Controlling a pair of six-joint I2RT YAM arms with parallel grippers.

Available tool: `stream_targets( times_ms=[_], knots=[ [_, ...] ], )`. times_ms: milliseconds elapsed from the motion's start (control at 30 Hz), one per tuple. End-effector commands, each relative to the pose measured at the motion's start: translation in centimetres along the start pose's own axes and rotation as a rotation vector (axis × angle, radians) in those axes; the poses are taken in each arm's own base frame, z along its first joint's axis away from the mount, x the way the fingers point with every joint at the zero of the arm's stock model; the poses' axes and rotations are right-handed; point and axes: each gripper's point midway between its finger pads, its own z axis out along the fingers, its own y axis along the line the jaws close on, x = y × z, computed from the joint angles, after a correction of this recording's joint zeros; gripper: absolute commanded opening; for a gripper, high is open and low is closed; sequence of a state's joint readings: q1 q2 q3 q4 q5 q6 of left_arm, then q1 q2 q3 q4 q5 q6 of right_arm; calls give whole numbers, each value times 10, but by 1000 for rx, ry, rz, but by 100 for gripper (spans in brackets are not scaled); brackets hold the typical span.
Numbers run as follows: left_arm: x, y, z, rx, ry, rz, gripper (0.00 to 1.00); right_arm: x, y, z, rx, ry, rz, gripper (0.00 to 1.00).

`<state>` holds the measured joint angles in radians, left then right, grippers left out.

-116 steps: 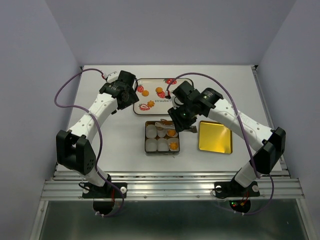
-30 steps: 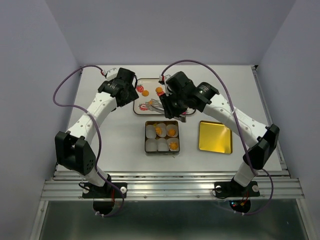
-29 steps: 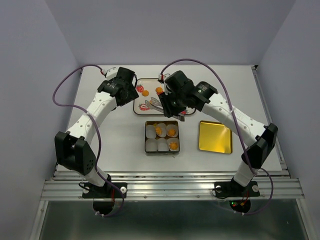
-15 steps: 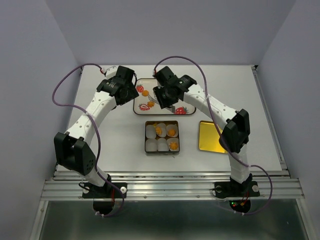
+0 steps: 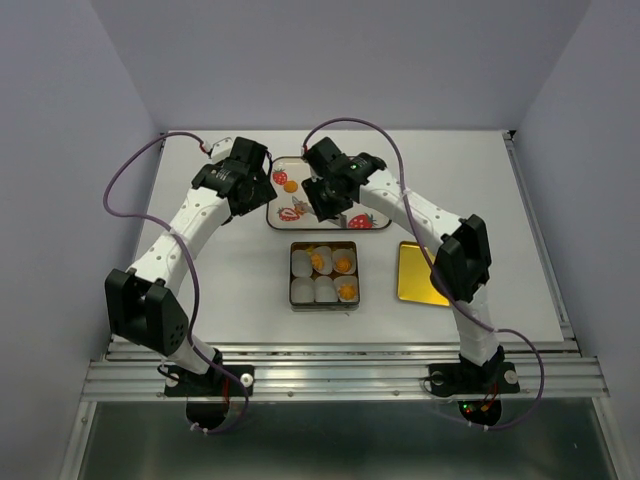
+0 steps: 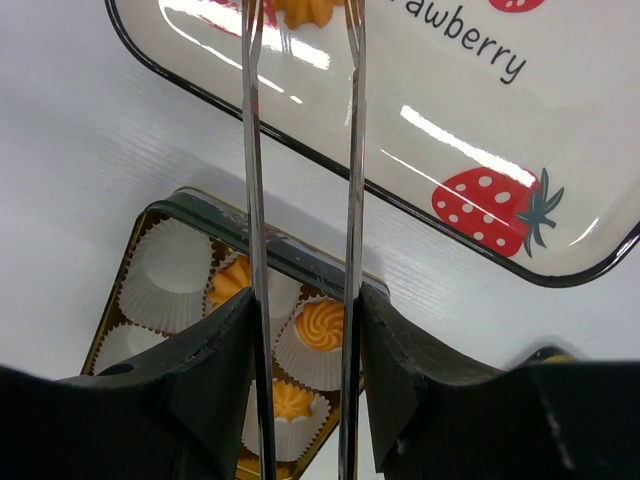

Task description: Pack the cookies

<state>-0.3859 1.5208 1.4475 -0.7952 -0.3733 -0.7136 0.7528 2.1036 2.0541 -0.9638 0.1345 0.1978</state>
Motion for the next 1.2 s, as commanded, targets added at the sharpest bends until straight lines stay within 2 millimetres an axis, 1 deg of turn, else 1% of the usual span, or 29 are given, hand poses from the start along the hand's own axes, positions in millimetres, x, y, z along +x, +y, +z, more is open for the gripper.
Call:
stream_targets(
  times_ms=[0, 267, 400, 667, 833, 1167],
  knots=[
    [-7, 2, -10, 20, -33, -2, 99, -27, 3, -5, -20, -82, 0, 49],
    [-4, 3, -7, 15, -28, 3, 99, -16, 0, 3, -5, -51, -17, 50],
    [-4, 5, -5, 11, -28, 1, 99, -17, 2, 7, -9, -50, -19, 51],
    [-4, 7, -3, 5, -29, 3, 99, -12, 0, 17, 2, -27, -33, 52],
    [-4, 7, -2, 5, -28, 1, 99, -15, 1, 19, 2, -35, -33, 52],
    [-5, 7, -1, 1, -29, 0, 99, -16, 6, 27, -18, -31, -36, 51]
  ],
)
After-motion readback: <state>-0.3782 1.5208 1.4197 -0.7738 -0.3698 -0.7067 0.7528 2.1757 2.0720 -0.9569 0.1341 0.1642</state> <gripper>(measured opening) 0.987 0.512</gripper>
